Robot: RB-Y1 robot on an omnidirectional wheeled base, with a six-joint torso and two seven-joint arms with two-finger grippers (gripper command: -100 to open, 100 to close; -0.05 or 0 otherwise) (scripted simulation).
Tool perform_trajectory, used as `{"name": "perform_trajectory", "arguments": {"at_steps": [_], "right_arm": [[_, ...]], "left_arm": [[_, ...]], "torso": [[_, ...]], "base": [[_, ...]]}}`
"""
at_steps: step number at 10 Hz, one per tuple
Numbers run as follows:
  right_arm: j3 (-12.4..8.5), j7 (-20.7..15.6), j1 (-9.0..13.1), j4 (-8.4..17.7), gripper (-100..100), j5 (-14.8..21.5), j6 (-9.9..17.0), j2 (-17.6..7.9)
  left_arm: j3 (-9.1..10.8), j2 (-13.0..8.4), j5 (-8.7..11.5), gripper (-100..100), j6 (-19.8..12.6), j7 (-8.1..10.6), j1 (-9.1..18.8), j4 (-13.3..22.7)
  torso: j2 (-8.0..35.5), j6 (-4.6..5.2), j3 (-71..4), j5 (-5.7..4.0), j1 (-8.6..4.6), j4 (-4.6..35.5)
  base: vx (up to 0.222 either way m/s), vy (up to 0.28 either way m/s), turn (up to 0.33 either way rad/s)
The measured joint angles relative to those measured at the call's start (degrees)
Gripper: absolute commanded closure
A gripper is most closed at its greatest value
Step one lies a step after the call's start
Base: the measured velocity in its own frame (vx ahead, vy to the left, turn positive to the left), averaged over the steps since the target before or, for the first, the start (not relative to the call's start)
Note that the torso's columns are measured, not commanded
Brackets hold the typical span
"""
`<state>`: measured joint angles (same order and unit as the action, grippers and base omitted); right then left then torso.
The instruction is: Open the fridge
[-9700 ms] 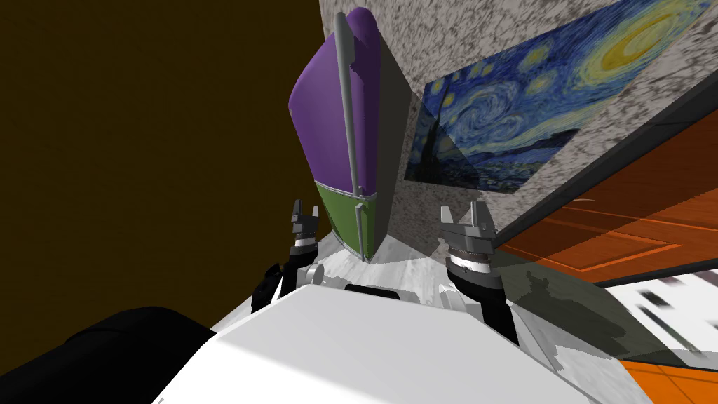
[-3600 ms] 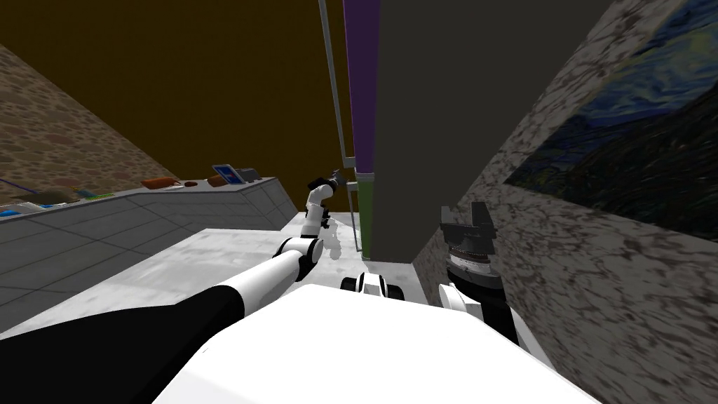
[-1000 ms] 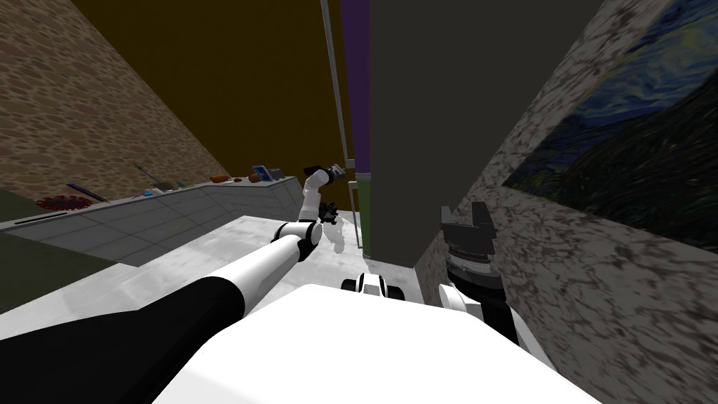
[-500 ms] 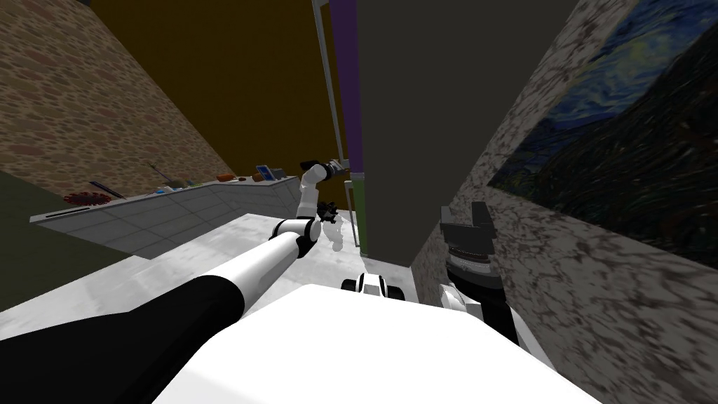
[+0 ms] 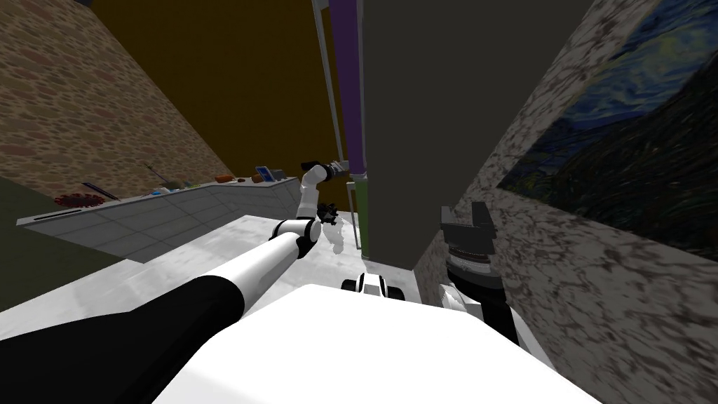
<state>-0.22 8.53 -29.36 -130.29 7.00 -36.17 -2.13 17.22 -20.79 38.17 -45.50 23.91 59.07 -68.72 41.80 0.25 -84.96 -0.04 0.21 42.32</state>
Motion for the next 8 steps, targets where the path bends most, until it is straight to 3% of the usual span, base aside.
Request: {"name": "perform_trajectory", "arguments": {"at_steps": [8], "right_arm": [[0.00,0.00,-0.01,0.00,0,0.00,0.00,0.00]], "left_arm": [[-0.75,0.69,4.16,100,-2.72,-1.73,-0.56,-2.12]], "torso": [[-0.15,0.20,-0.10,-0.24,-0.57,0.07]], "base": [[0.078,0.268,-0.084]]}}
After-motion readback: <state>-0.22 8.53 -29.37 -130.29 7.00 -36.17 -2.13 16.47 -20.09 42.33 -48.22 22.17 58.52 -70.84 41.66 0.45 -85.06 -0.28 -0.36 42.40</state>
